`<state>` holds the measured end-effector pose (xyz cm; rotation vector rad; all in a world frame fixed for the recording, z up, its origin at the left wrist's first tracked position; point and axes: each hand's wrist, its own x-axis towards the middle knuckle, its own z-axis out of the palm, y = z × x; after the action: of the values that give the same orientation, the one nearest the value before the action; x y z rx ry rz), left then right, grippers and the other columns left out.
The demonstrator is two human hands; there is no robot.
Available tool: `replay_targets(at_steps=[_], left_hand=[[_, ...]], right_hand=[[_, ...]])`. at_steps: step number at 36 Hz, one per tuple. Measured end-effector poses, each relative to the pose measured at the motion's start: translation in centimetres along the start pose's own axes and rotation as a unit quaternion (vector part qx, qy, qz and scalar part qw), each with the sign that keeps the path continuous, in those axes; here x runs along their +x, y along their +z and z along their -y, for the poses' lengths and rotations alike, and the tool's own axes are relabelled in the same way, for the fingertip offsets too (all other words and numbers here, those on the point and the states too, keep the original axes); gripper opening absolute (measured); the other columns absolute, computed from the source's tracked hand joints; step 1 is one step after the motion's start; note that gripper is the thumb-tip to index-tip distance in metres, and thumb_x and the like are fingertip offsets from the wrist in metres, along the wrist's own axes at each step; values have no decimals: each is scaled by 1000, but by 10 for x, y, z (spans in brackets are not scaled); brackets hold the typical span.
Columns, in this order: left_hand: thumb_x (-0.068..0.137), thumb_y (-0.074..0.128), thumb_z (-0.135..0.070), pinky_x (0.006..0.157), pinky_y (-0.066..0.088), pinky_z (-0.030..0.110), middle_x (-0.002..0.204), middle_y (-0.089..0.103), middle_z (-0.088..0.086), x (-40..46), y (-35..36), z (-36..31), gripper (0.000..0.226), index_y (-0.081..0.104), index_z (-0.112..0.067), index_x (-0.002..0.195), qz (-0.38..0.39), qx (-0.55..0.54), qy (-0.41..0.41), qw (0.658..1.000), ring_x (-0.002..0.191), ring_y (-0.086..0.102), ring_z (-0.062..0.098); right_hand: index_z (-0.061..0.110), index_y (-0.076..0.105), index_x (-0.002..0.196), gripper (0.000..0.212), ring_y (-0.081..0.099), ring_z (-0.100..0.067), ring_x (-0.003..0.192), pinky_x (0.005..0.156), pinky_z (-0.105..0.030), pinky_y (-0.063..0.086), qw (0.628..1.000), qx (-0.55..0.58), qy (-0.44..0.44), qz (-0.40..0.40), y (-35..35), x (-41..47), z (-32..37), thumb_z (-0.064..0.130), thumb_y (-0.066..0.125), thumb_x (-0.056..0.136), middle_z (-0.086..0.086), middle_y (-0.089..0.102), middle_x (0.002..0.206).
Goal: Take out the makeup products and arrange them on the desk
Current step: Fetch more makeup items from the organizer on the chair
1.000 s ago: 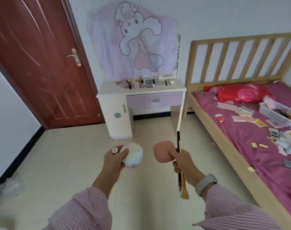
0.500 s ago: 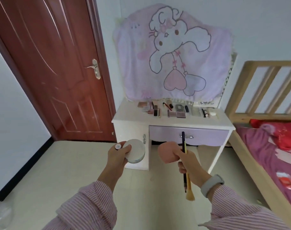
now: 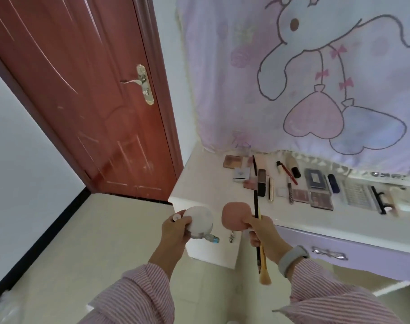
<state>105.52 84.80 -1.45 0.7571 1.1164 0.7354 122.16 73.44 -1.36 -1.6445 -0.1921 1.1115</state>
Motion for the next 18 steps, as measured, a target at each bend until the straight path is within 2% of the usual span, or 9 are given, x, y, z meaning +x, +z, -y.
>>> replay_targets(at_steps=[3,5,9,12,14,16,18], left_hand=[[84,49,11,64,47,30,86,60,12,49,15,-9,23,62,-4,96,-36,13,-11,999,77,55,23],[83,49,10,63,46,30,87,59,12,81,18,-11,23,64,-5,92,-56,27,-18,998,76,55,22],[80,49,10,57,44,26,93,57,13,146,26,-14,28,64,-1,101,-87,55,-34,994,82,53,24],[80,47,12,61,40,29,80,51,8,191,41,-18,25,59,-10,77,-87,61,-44,993,82,48,25],[80,46,12,61,38,29,77,51,6,221,52,-23,30,57,-14,71,-81,71,-44,993,80,46,24],[80,47,11,64,42,29,85,56,6,253,62,-27,30,61,-15,78,-69,82,-38,994,82,51,23],[82,50,9,70,47,28,102,59,6,283,72,-32,31,63,-9,103,-57,93,-33,993,92,55,22]], right_hand=[[10,43,76,16,29,-7,30,32,-17,24,999,-25,29,-1,19,55,18,9,51,90,-3,34,55],[9,44,78,14,29,-7,32,33,-16,24,998,-34,52,7,33,84,22,9,51,90,-4,34,58],[10,42,74,17,27,-8,33,35,-17,21,995,-43,89,16,60,135,25,5,50,88,-4,32,59],[11,39,73,19,25,-9,37,36,-18,21,992,-33,118,-6,76,172,30,1,47,87,-2,30,58],[11,40,72,19,25,-10,41,35,-17,21,990,-16,135,-26,85,195,35,0,46,87,-2,31,60],[11,41,73,19,26,-11,45,33,-17,21,987,4,150,-49,95,217,40,0,44,89,-3,33,61],[11,40,73,20,26,-11,45,33,-16,21,984,22,161,-75,106,237,45,0,44,89,-2,33,61]])
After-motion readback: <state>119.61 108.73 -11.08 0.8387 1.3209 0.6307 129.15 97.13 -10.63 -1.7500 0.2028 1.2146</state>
